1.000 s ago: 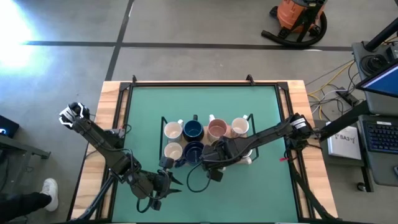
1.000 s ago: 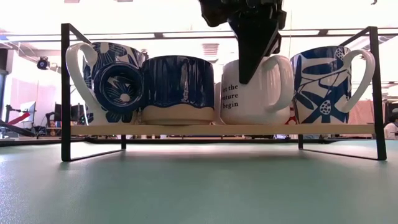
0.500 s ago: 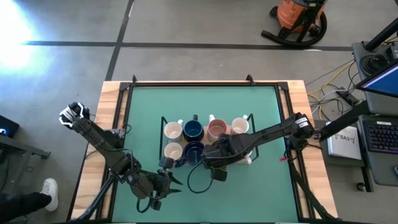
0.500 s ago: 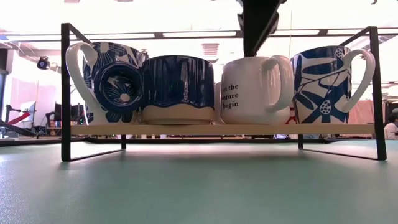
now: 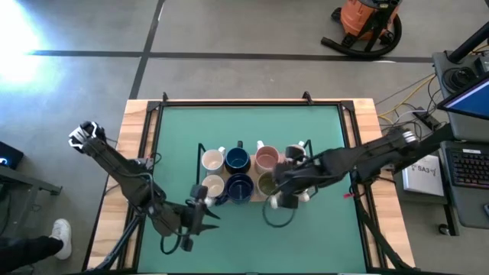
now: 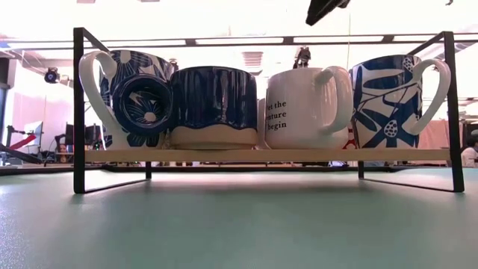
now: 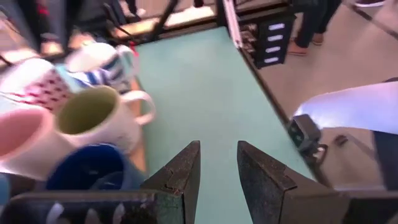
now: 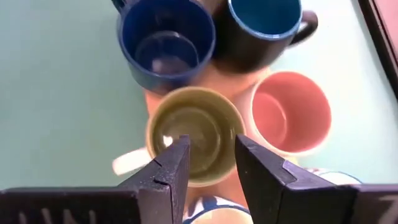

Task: Place coffee mugs
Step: Return to Home Position

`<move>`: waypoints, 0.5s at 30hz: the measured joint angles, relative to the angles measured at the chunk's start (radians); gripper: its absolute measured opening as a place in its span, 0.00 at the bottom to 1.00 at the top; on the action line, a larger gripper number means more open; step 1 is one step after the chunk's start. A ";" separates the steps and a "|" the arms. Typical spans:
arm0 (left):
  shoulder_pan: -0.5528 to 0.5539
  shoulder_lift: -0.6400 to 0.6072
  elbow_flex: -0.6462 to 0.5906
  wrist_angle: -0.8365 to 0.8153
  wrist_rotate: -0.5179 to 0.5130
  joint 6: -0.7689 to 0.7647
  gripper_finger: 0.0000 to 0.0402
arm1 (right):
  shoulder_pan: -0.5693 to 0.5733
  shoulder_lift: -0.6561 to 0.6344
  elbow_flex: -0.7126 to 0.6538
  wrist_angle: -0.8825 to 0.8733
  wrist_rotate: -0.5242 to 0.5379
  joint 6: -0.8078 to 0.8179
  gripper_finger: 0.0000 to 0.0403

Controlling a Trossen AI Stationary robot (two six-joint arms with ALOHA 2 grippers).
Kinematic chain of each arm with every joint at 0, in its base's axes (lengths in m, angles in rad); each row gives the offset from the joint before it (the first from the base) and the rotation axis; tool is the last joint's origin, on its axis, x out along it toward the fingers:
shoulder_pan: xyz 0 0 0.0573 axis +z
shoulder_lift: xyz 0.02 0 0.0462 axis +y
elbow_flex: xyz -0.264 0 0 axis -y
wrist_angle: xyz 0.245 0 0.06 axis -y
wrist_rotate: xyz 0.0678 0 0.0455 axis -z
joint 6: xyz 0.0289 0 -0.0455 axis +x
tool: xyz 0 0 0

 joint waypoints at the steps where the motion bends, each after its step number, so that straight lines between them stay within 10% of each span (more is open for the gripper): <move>1: 0.000 -0.013 0.000 -0.009 -0.018 0.016 0.22 | 0.003 -0.037 -0.049 0.052 -0.002 -0.006 0.29; 15: 0.000 -0.296 0.000 -0.121 -0.110 0.104 0.22 | 0.006 -0.528 -0.617 0.520 -0.010 -0.052 0.28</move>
